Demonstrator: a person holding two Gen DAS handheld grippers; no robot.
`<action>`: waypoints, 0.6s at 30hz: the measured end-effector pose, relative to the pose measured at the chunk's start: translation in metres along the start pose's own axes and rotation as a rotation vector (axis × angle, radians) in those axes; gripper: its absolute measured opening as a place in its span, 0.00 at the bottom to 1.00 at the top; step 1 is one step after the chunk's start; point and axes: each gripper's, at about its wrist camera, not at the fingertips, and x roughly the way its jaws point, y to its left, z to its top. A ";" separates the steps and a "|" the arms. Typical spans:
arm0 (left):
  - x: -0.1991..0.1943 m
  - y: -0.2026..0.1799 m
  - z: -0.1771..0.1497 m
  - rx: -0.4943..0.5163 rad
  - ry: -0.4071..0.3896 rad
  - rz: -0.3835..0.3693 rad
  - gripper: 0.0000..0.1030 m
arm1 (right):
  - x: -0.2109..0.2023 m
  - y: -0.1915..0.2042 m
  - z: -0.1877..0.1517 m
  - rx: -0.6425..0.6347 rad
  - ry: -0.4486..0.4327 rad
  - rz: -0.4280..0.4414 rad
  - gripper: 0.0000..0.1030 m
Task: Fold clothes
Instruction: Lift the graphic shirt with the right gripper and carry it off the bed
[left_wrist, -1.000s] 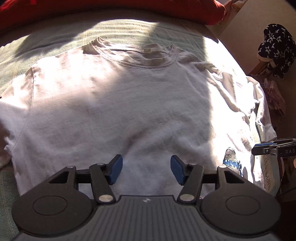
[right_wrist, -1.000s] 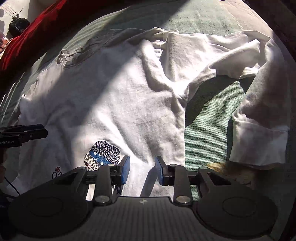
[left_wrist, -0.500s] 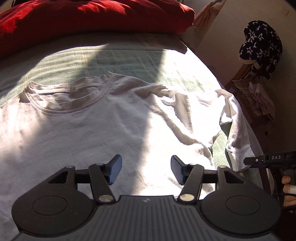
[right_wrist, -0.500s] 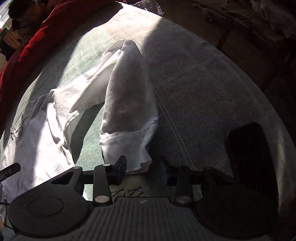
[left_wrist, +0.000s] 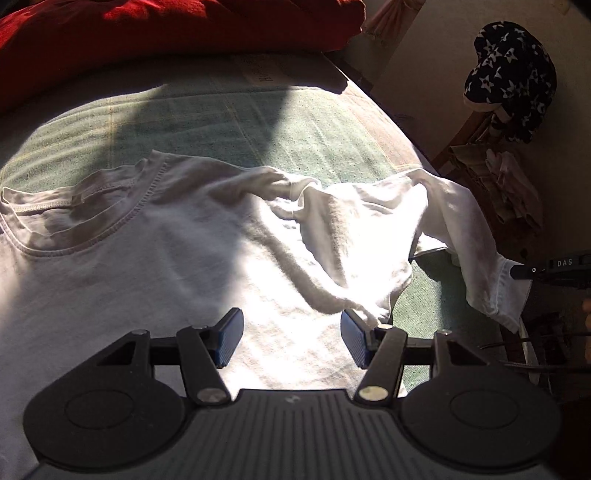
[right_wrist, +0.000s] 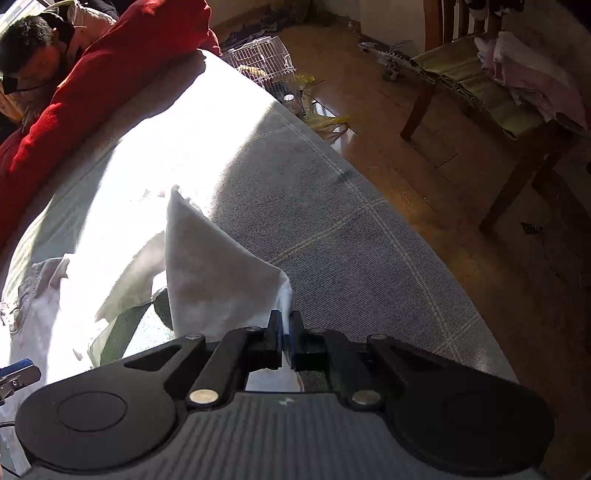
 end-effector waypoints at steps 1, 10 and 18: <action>0.001 0.000 0.000 -0.001 0.002 0.001 0.56 | -0.001 -0.003 0.007 -0.008 -0.003 -0.012 0.04; 0.003 0.008 0.004 -0.028 0.006 0.022 0.56 | 0.001 -0.037 0.071 -0.075 -0.029 -0.218 0.04; 0.003 0.005 0.008 -0.001 -0.003 0.014 0.56 | 0.026 -0.057 0.096 -0.057 0.021 -0.332 0.04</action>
